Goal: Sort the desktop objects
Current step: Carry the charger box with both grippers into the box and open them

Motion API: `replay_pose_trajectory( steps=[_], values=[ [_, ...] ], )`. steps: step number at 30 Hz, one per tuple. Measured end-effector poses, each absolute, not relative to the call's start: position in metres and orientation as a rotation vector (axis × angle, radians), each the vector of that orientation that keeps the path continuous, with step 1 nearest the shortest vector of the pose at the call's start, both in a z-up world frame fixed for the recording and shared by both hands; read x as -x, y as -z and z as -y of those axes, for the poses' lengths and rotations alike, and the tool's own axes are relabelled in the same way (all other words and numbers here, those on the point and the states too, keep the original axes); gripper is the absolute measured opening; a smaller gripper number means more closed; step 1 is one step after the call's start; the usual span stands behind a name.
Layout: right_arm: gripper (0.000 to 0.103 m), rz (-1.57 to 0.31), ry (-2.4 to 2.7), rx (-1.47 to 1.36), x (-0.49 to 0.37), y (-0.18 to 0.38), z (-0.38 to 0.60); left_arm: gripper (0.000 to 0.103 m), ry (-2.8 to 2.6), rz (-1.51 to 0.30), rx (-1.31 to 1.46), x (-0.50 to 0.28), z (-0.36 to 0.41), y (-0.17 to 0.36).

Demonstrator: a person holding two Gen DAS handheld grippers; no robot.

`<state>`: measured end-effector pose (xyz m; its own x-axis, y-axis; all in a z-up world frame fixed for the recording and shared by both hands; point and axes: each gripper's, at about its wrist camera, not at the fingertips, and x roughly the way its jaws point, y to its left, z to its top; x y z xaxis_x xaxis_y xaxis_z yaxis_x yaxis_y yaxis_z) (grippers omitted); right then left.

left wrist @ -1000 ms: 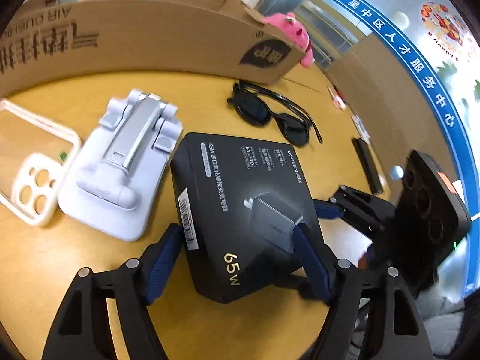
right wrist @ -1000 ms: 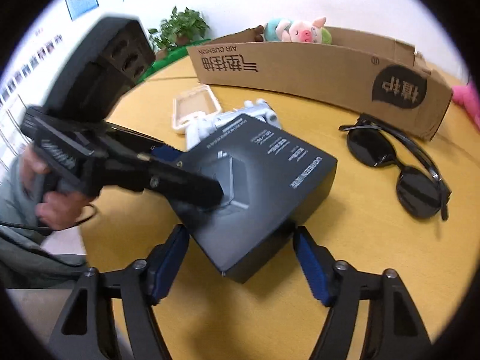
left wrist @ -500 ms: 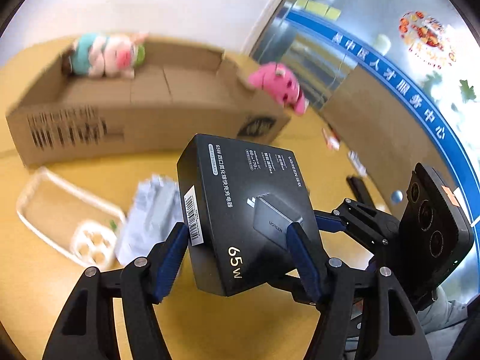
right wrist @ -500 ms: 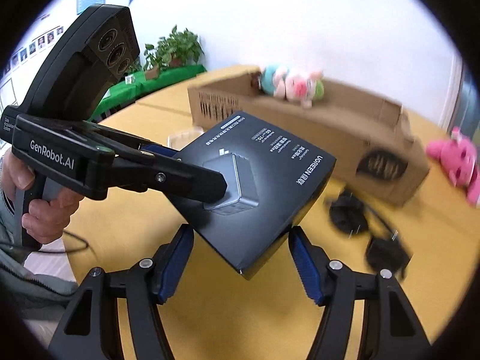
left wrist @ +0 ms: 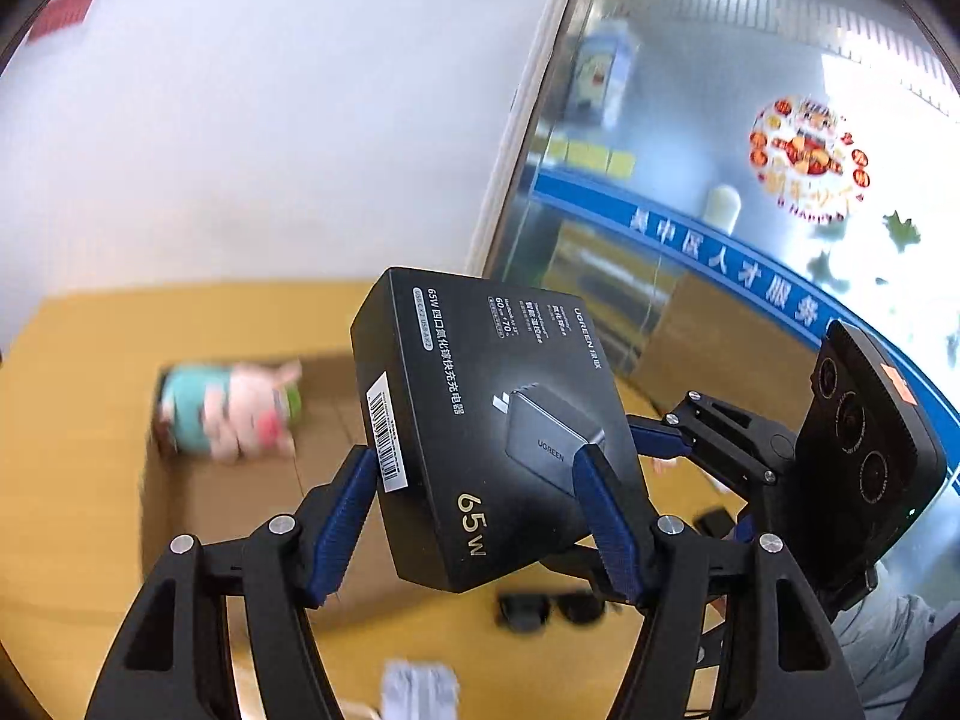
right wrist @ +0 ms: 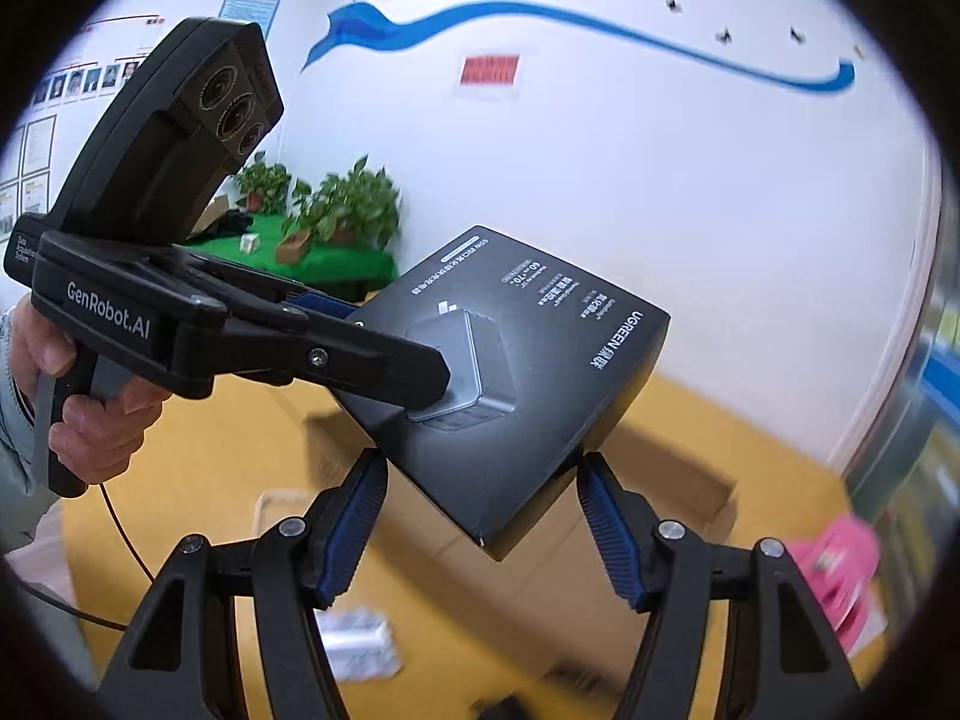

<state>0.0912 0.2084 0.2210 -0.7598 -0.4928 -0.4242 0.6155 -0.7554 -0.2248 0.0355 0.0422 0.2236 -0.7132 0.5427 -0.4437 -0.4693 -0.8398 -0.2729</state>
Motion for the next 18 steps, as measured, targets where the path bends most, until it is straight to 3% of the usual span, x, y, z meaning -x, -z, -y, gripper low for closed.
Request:
replay_pose_trajectory(
  steps=[9,18],
  values=[
    [0.065,-0.499,2.465,-0.354,-0.017,-0.287,-0.213,0.071,-2.557,0.094,0.595,0.035,-0.042,-0.285],
    [0.065,-0.452,2.449,-0.417,0.077,-0.278,-0.225,0.071,-2.538,0.151,0.674,0.128,-0.037,-0.267]
  ],
)
